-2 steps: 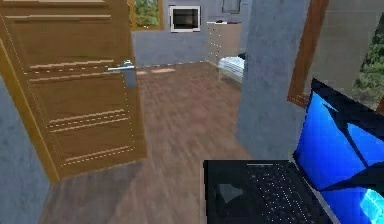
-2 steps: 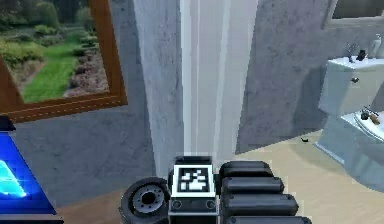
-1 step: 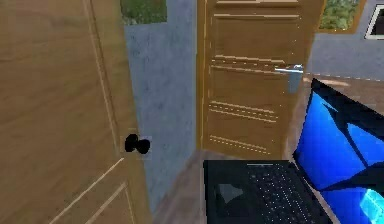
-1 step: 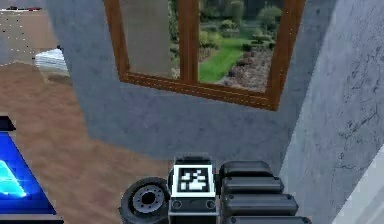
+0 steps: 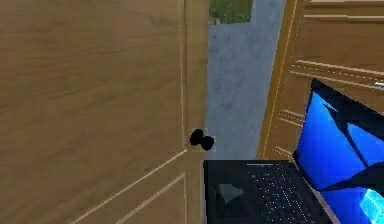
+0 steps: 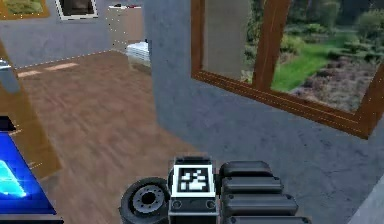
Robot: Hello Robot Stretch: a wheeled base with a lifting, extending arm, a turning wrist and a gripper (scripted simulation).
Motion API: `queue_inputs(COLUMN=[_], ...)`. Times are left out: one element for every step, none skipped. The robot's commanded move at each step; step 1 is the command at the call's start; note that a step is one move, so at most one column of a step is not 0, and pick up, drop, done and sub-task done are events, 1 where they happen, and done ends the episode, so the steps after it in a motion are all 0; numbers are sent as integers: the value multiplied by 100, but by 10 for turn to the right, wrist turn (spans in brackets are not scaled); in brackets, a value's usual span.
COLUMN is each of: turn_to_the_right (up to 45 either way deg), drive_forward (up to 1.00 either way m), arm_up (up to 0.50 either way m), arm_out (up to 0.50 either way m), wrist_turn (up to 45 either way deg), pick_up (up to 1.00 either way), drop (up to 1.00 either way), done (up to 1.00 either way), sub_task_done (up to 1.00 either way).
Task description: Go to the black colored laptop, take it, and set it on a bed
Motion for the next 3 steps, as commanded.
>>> queue_inputs(turn_to_the_right=[0, 450, 240], drive_forward=[10, 0, 0], arm_up=[0, 0, 0], arm_out=[0, 0, 0], wrist_turn=[0, 0, 0], pick_up=[0, 0, 0], drop=[0, 0, 0], done=[0, 0, 0], sub_task_done=[0, 0, 0])
